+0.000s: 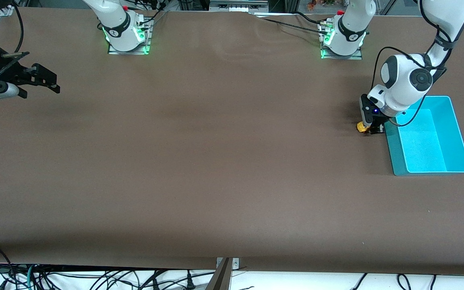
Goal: Wind and store yellow beetle car
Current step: 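Close the left gripper on the yellow car, then lift the car with the left gripper and lower it into the tray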
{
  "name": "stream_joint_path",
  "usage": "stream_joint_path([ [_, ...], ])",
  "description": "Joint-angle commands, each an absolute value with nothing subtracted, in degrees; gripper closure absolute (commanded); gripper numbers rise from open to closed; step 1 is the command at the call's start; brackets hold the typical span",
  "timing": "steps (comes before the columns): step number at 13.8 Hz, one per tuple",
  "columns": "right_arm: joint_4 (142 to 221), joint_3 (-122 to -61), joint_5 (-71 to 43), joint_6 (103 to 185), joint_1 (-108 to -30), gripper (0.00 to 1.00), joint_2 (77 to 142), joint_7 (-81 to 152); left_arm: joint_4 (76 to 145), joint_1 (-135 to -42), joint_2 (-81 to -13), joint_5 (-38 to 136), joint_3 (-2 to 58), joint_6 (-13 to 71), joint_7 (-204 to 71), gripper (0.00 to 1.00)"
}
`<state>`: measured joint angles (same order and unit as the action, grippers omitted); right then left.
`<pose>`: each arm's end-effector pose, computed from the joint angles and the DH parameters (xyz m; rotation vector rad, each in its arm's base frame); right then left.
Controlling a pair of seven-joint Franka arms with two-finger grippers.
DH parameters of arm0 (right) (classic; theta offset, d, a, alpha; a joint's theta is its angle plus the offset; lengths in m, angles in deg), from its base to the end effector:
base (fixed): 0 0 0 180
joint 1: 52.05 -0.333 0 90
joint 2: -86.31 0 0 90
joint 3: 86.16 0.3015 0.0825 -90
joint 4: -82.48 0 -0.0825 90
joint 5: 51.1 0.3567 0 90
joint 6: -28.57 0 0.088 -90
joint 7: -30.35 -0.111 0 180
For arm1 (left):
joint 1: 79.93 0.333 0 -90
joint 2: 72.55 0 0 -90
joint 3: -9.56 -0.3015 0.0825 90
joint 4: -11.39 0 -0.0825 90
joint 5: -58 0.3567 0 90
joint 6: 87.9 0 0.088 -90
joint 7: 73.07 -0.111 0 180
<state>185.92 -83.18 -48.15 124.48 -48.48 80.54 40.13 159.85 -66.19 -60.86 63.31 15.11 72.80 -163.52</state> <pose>0.5009 0.0011 0.5618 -3.0837 -0.2378 0.0411 0.4261 0.0551 0.1943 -2.2645 2.1542 0.0021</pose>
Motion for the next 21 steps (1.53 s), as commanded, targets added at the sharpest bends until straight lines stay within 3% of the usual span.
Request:
stream_joint_path([
  [1, 185.9, -83.9, -47.4, 123.8, -49.1, 0.0, 80.0, 40.2, 156.4, -65.2, -66.1, 63.1, 16.1, 61.1, -164.4, 1.0],
  [6, 185.9, -83.9, -47.4, 123.8, -49.1, 0.0, 79.9, 40.2, 141.8, -65.3, -67.1, 58.0, 18.5, 38.3, -164.5, 1.0],
  [10, 185.9, -83.9, -47.4, 123.7, -49.1, 0.0, 79.9, 40.1, 134.4, -61.6, -66.7, 58.3, 18.6, 30.0, -165.0, 1.0],
  [18, 186.0, -83.9, -47.4, 123.7, -49.2, 0.0, 79.9, 40.2, 124.8, -47.8, -56.3, 58.6, 18.5, 29.5, -186.2, 1.0],
  [21, 186.0, -83.9, -47.4, 123.7, -49.2, 0.0, 79.9, 40.2, 123.6, -46.4, -52.0, 58.7, 18.5, 34.3, -193.1, 1.0],
])
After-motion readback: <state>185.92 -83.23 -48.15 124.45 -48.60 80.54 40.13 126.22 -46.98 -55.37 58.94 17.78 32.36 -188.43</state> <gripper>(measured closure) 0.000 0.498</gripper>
